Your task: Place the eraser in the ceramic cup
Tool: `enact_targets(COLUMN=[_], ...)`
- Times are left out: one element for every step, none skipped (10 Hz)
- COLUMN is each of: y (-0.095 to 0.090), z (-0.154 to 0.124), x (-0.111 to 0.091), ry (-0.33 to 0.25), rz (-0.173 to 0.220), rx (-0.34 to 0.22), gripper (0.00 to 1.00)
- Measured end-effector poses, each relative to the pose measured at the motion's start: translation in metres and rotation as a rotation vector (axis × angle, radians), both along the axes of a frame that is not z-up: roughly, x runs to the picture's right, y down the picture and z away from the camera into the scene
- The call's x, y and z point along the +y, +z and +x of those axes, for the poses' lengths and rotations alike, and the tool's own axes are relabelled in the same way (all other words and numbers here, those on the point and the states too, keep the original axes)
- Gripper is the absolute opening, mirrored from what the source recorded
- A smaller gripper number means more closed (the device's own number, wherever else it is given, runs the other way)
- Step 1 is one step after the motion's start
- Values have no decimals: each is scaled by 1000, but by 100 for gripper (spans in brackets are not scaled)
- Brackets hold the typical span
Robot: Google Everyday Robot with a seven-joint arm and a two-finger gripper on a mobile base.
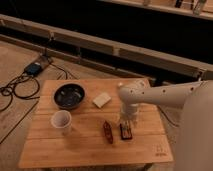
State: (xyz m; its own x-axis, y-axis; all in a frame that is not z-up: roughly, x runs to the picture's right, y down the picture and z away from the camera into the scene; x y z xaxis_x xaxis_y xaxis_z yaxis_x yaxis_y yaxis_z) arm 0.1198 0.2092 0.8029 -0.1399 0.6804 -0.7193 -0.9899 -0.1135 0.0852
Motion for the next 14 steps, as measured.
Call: enact_targets(y=[3,7,9,13,15,18,21,24,27,29,32,34,37,38], z=[1,3,5,8,8,8,6,4,0,-2,-2,-2,-2,-1], x=[2,4,5,6,6,8,9,10,10,11,11,11,10,8], ry=[0,0,0,1,2,3,0,-3,-9,-14,-18,-23,-28,-28], rz=[-6,-14,-19,-23,-27,-33,-39,-43,-49,-55,-59,-59,-59,-58], rx=[-2,-1,0,2,2,-2,-7,-13,-22,-27,-29,-27,-23,-16], gripper=[65,65,65,65,65,65,65,65,65,65,65,63,55,44])
